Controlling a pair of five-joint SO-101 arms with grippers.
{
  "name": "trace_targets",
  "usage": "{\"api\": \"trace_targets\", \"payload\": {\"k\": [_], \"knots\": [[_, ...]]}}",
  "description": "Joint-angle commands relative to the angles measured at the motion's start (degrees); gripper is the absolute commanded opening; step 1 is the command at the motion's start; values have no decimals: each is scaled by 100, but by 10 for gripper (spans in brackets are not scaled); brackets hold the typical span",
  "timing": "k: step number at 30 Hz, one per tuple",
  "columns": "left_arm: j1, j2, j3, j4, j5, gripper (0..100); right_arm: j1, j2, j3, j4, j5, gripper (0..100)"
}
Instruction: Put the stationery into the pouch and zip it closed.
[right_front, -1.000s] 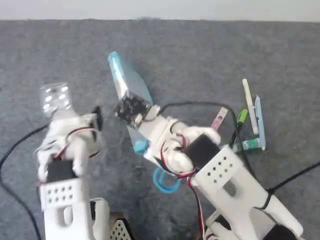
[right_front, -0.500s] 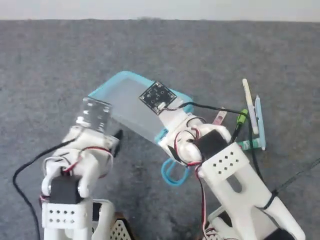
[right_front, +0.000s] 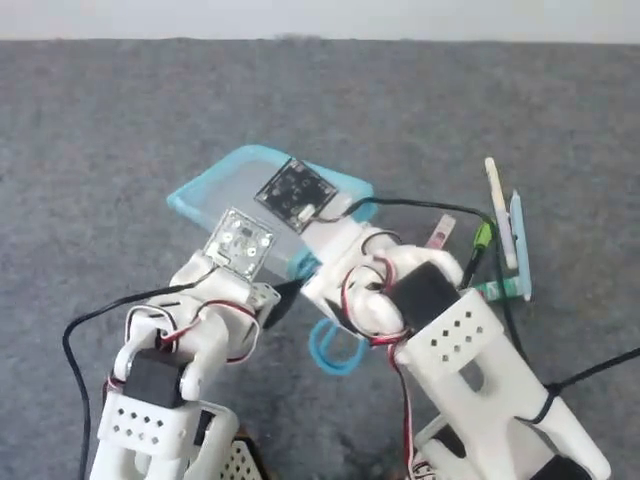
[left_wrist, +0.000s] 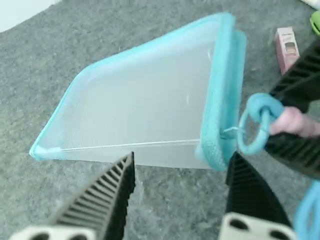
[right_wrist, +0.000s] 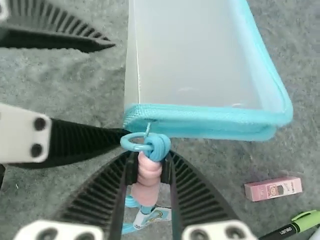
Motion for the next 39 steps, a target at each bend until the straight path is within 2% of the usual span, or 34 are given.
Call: {"api": "trace_targets", "payload": {"k": [1, 8, 12, 21, 29, 39], "knots": [[44, -105, -101, -211, 185, 283, -66, -251, -369, 40, -18, 6], [-44, -97, 13, -475, 185, 283, -84, -259, -369, 101, 70, 6], [-396, -79, 207, -835, 176, 283, -75, -277, -369, 198, 141, 6], [-545, -97, 207, -870, 176, 256, -31, -259, -185, 268, 325, 6], [-1037, -70, 215, -1064, 176, 256, 637, -321, 308, 242, 554, 6], [-1055, -62, 409, -1240, 185, 256, 787, -321, 501, 259, 800, 6]]}}
